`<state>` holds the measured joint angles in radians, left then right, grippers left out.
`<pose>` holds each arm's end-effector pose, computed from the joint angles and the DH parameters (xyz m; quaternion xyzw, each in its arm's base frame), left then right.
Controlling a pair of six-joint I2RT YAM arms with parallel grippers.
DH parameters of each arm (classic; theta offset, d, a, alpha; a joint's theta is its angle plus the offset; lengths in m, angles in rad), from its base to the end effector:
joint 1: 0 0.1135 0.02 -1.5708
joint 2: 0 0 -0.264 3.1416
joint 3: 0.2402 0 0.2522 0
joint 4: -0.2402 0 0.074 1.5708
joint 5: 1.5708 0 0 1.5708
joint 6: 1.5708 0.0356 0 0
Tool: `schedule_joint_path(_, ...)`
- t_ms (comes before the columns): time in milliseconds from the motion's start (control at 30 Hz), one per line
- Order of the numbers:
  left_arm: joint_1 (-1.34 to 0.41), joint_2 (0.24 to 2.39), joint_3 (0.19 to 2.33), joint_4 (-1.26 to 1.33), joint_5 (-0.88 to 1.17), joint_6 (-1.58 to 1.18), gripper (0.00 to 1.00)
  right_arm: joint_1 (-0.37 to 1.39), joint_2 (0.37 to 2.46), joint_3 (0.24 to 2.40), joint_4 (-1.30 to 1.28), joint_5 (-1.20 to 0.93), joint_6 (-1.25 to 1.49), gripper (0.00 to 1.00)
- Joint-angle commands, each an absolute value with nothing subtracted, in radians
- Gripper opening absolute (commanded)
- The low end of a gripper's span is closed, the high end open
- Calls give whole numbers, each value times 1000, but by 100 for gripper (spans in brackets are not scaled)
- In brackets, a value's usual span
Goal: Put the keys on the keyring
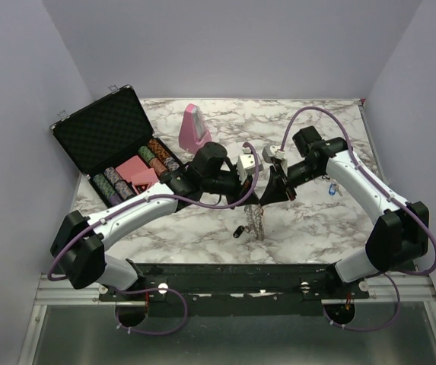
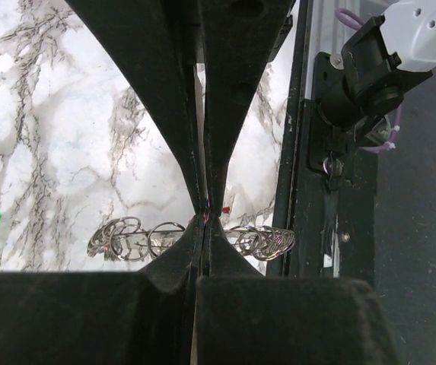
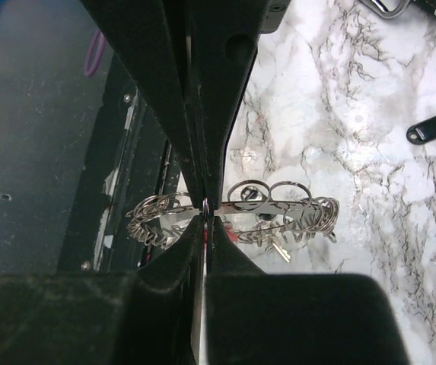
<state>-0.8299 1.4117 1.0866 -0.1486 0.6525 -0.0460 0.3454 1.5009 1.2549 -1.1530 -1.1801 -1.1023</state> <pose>0.2004 -0.2511 0.3061 0.4632 0.6831 -0.4571 0.3314 0.2417 0.1220 0.2891 -0.5840 0.5887 0.4888 0.2711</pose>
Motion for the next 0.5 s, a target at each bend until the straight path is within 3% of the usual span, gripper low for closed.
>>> schedule_joint_path(0,-839,1345,1031,-86,578,-66,0,345,1506,1275,-1164,-1232,-1117,15)
schedule_joint_path(133,-838,1264,907,116,558,-135,0,345,1509,1278,-1167,-1261,-1108,30)
schedule_joint_path(467,-841,1161,539,855,499,-304,0,344,1509,1273,-1160,-1373,-1059,45)
